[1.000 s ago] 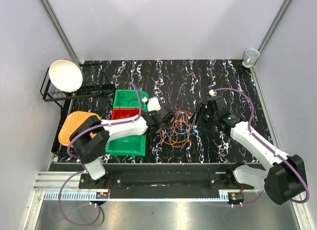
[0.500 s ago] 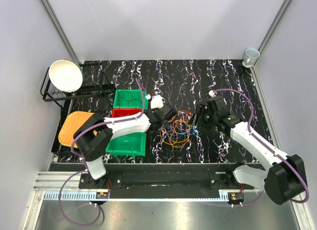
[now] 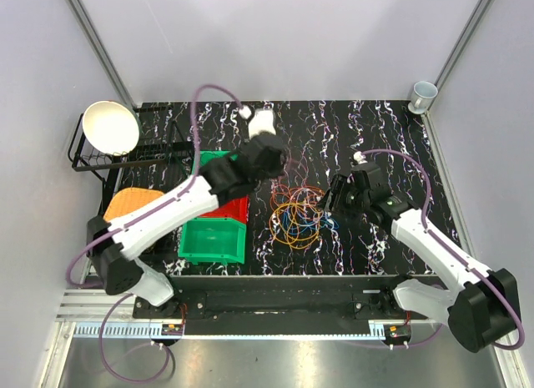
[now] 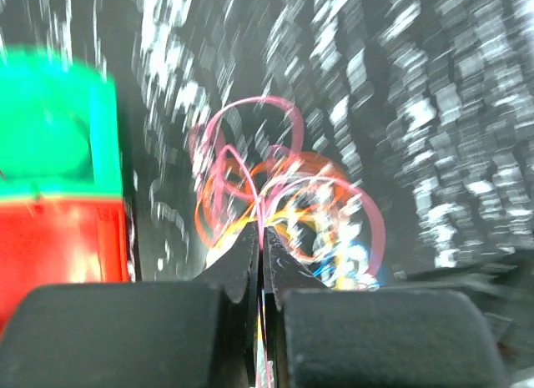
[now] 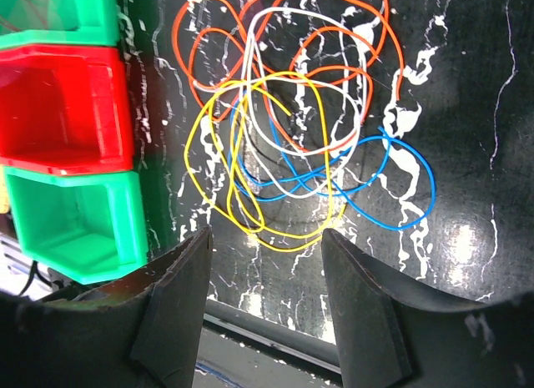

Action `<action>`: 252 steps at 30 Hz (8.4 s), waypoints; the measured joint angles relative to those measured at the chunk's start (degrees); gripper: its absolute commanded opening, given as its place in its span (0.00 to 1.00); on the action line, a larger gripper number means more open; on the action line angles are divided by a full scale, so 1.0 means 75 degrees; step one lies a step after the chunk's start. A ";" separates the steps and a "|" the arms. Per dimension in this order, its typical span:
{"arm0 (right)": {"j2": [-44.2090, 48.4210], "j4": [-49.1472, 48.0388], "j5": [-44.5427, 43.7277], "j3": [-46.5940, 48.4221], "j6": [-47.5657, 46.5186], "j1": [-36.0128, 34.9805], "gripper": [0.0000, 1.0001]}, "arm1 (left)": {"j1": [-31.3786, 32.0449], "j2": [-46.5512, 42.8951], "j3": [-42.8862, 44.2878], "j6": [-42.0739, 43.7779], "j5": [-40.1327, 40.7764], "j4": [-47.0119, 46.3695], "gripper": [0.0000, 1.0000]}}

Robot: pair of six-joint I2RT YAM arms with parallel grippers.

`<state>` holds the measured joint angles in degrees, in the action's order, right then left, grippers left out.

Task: Untangle the cables

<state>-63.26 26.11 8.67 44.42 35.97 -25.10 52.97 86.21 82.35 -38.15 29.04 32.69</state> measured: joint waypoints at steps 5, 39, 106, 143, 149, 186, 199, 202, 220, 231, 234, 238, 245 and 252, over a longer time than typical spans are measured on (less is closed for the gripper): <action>0.0207 -0.0020 0.0009 0.0000 0.0047 0.0000 0.61 | 0.0000 -0.0624 0.1017 0.1105 -0.0050 -0.0029 0.00; 0.1647 -0.0822 0.1405 -0.0673 0.0554 0.0006 0.64 | -0.0490 -0.3200 -0.1440 0.1317 0.0959 0.1218 0.00; 0.1309 -0.1046 0.1405 -0.1061 0.0495 0.0006 0.64 | -0.2958 -0.2116 -0.4243 -0.3926 0.0312 0.0612 0.00; 0.1195 -0.1137 0.1411 -0.1247 0.0361 0.0006 0.64 | -0.3742 -0.1818 -0.4293 -0.4447 0.0224 -0.1037 0.00; 0.1128 -0.1201 0.1413 -0.1256 0.0356 0.0006 0.64 | -0.3634 -0.2034 -0.4858 -0.4642 -0.0029 -0.1303 0.00; 0.1574 -0.1192 0.1507 -0.1419 0.0472 0.0006 0.64 | -0.0667 -0.2436 -0.3684 -0.1294 0.0079 -0.0720 0.75; 0.1247 -0.1096 0.0903 -0.1443 0.0475 0.0006 0.68 | 0.0425 -0.1145 -0.3649 0.0341 -0.0973 -0.1740 0.69; 0.1072 -0.1096 0.0761 -0.1443 0.0466 0.0006 0.71 | 0.0536 -0.0615 -0.3614 0.0463 -0.1279 -0.2022 0.67; -0.1218 -0.1303 0.0035 -0.0388 0.0152 0.0006 0.64 | 0.0583 0.1125 -0.2498 0.0892 -0.1463 -0.2582 0.63; -0.2719 -0.1719 0.0184 0.0353 -0.0172 0.0006 0.53 | 0.0274 0.0933 -0.3110 0.0833 -0.1460 -0.2766 0.62; -0.2903 -0.1751 0.0187 0.0501 -0.0227 0.0006 0.43 | 0.0227 0.0810 -0.3267 0.0810 -0.1460 -0.2769 0.62; -0.3075 -0.1842 0.0207 0.0679 -0.0300 0.0006 0.21 | 0.0227 0.0726 -0.3314 0.0764 -0.1466 -0.2774 0.62; -0.3162 -0.1784 0.0391 0.0941 -0.0393 0.0006 0.00 | 0.0227 0.0411 -0.3360 0.0697 -0.1469 -0.2783 0.61; -0.2445 -0.0758 0.0495 0.2442 -0.0423 0.0006 0.00 | 0.0230 -0.0364 -0.3550 0.0679 -0.1469 -0.2672 0.61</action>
<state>-81.60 20.43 12.38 62.74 32.80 -25.06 54.70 83.48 55.72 -33.06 18.02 12.64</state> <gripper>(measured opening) 0.011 0.613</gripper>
